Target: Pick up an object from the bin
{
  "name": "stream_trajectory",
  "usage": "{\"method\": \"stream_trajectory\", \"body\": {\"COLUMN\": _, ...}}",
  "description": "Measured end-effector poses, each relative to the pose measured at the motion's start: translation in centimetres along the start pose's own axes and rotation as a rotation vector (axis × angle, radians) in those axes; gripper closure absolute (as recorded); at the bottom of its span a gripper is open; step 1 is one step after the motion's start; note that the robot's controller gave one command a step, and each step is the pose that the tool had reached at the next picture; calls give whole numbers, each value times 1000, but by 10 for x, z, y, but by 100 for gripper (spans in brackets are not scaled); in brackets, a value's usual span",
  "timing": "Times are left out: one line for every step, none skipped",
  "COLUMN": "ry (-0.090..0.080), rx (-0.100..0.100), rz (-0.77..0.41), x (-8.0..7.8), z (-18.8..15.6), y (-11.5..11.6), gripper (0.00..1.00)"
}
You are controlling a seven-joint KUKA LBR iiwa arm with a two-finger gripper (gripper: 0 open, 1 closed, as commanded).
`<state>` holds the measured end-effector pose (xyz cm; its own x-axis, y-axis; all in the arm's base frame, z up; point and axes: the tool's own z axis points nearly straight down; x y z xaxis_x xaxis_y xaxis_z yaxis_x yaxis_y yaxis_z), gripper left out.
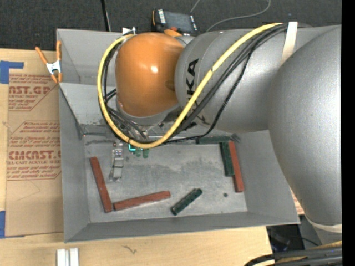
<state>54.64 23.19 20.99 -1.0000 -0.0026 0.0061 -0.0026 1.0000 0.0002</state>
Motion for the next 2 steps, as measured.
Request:
{"method": "stream_trajectory", "body": {"ry": 1, "rx": 3, "rz": -250, "x": 51, "z": 137, "y": -42, "gripper": 0}}
{"method": "stream_trajectory", "body": {"ry": -6, "rx": 0, "rz": -248, "x": 49, "z": 134, "y": -40, "gripper": 100}}
